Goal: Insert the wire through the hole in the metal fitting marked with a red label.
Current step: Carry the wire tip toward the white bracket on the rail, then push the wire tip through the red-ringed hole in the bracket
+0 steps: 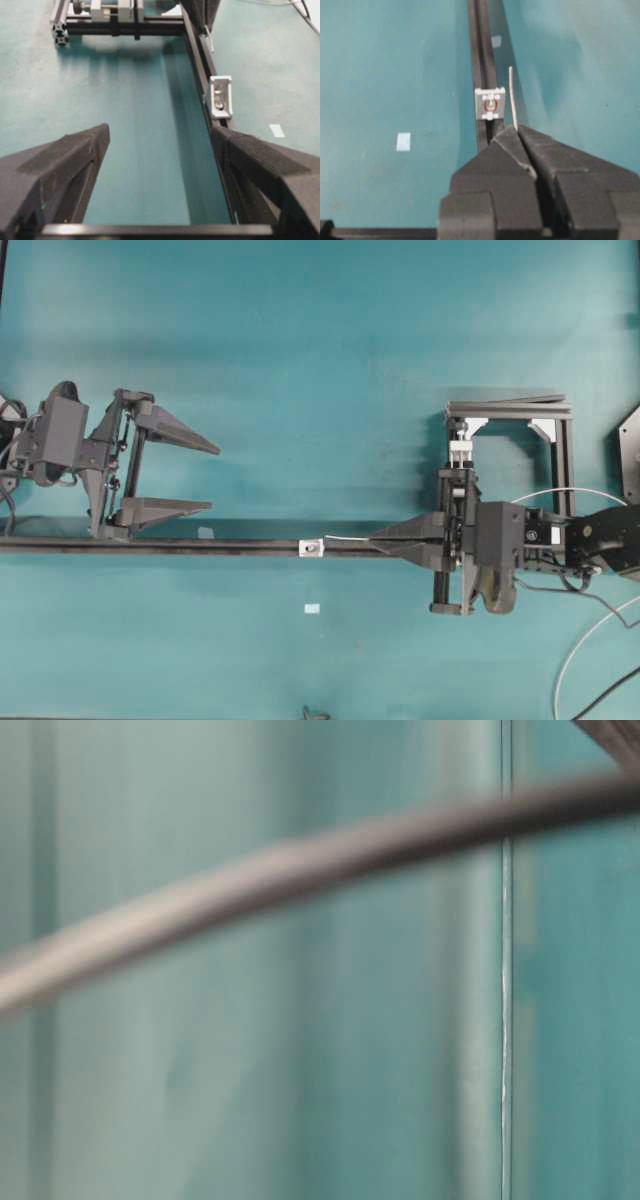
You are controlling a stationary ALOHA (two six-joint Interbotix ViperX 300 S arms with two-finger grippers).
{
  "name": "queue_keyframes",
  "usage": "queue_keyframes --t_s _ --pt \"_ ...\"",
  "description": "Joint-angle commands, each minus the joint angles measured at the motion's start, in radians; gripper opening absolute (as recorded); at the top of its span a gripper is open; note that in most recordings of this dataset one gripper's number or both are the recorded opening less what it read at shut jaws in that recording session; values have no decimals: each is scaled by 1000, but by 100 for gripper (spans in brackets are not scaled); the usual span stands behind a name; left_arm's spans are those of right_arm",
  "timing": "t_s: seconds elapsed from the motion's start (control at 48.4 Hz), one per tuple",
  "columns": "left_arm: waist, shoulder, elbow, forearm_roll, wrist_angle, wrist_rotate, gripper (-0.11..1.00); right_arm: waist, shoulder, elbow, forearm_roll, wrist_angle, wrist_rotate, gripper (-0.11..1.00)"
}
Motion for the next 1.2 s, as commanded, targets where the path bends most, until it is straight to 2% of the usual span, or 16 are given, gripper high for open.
queue_keyframes --t_s 0.0,0.434,1.177 --pt "-5 -6 -5 0 -11 -2 56 2 -8 -8 -5 -6 3 -1" --pt "-5 -11 -5 0 -5 -2 55 2 -8 -31 -5 95 21 -1" --pt "-5 -12 -9 2 21 -2 55 -23 3 -46 -3 149 26 -1"
